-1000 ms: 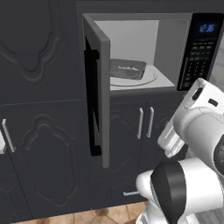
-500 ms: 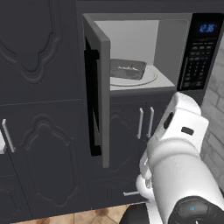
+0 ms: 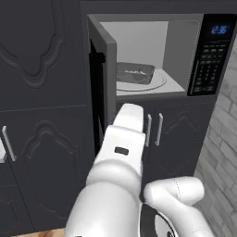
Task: Place the tupperware containing the fish and garlic meal in the microwave. Close the microwave door and press the start button to reheat the meal.
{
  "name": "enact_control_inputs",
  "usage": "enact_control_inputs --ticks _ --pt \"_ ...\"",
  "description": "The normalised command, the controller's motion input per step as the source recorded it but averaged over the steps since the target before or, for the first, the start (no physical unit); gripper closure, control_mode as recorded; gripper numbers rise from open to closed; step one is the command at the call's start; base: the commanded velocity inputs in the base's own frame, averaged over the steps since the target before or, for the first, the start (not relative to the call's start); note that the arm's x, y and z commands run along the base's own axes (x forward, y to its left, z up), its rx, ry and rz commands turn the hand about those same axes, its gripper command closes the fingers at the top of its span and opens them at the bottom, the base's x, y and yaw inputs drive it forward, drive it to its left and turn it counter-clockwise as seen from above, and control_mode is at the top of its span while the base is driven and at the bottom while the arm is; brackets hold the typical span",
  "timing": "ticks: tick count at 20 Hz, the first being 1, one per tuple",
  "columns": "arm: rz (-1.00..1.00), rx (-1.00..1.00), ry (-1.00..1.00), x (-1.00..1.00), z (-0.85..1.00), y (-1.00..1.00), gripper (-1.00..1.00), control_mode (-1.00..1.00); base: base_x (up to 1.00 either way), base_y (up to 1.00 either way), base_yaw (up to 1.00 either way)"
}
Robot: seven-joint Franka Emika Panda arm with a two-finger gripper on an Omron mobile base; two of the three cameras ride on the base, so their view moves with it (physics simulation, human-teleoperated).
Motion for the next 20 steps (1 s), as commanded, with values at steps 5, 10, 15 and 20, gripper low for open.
enact_control_inputs --ticks 5,10,15,20 --pt "-0.09 -0.13 0.0 0.22 0.0 0.68 -1.0 -1.0 0.0 0.0 0.0" --pt "-0.09 -0.05 0.0 0.64 -0.08 0.37 -1.0 -1.0 0.0 0.0 0.0" --pt "-0.09 -0.08 0.0 0.79 -0.26 0.28 -1.0 -1.0 0.0 0.0 0.0" --pt "-0.09 -0.1 0.0 0.8 -0.3 0.32 -1.0 -1.0 0.0 0.0 0.0"
